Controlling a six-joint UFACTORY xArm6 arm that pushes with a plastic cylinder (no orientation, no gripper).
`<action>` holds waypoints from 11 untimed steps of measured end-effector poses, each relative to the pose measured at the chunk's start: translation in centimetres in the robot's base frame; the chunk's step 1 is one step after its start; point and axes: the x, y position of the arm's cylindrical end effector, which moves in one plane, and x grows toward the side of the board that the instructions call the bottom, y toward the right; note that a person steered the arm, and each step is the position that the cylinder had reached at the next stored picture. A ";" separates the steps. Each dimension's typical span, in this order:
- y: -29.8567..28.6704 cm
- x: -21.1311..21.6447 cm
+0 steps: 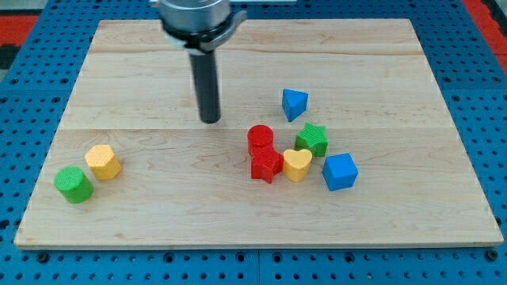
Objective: Place green circle to the top of the red circle
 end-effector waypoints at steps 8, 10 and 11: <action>-10.8 7.6; -2.5 4.8; 1.2 3.2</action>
